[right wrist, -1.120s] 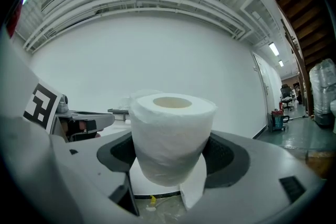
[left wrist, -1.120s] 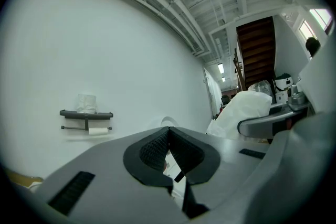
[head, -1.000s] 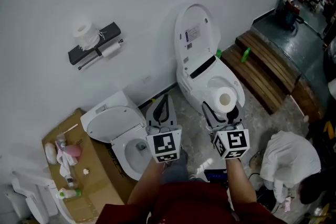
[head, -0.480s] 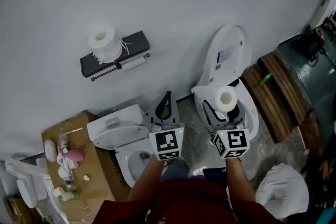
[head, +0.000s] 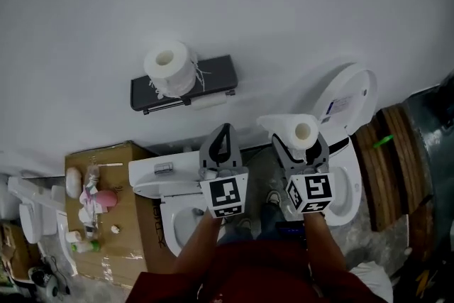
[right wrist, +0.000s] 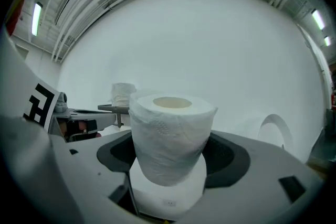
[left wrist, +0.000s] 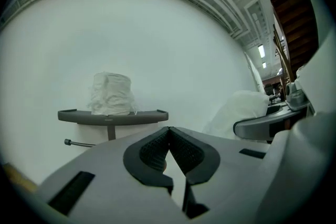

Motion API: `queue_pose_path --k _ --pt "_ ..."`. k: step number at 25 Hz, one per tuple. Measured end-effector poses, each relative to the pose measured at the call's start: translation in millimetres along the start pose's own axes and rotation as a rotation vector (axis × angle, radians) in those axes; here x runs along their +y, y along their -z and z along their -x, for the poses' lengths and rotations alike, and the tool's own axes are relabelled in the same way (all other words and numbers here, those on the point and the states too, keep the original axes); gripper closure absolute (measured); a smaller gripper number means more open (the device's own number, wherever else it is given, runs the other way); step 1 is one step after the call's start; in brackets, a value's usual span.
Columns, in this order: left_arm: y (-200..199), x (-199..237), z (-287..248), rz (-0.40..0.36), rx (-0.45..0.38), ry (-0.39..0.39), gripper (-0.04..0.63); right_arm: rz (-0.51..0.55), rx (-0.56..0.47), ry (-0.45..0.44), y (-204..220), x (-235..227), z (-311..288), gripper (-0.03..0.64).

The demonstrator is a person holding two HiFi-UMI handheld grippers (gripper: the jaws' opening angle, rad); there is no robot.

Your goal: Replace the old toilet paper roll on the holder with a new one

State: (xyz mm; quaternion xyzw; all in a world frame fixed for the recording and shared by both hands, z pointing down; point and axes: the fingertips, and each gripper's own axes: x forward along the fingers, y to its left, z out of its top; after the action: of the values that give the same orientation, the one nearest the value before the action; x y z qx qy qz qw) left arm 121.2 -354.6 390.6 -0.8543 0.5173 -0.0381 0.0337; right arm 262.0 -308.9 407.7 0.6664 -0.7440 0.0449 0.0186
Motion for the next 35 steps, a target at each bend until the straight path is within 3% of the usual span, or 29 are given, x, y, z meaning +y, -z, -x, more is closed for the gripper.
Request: queue_pose_path --k 9,13,18,26,29,31,33,35 --pt "14.3 24.7 -45.2 -0.008 0.068 -0.243 0.580 0.036 0.047 -0.241 6.1 -13.3 -83.5 0.230" --pt "16.4 30.4 -52.1 -0.014 0.080 -0.316 0.580 0.043 0.070 -0.313 12.6 -14.9 -102.8 0.230" --pt "10.9 37.0 -59.1 -0.038 0.071 -0.333 0.580 0.034 0.068 -0.333 9.3 -14.5 -113.0 0.230" --pt "12.4 42.2 -66.7 -0.042 0.065 -0.291 0.580 0.029 0.063 -0.305 10.3 -8.3 -119.9 0.230" --pt "18.3 45.5 -67.3 0.028 0.064 -0.288 0.580 0.023 0.067 -0.289 12.1 -9.8 -121.5 0.230" --pt "21.4 49.1 -66.3 0.122 0.057 -0.289 0.579 0.024 0.070 -0.282 12.5 -10.4 -122.8 0.232" --pt "24.3 51.3 -66.1 0.258 0.044 -0.268 0.571 0.024 0.073 -0.273 13.6 -11.5 -123.8 0.230" --pt "33.2 54.1 -67.1 0.455 0.032 -0.235 0.492 0.020 0.078 -0.261 15.7 -13.7 -124.2 0.230"
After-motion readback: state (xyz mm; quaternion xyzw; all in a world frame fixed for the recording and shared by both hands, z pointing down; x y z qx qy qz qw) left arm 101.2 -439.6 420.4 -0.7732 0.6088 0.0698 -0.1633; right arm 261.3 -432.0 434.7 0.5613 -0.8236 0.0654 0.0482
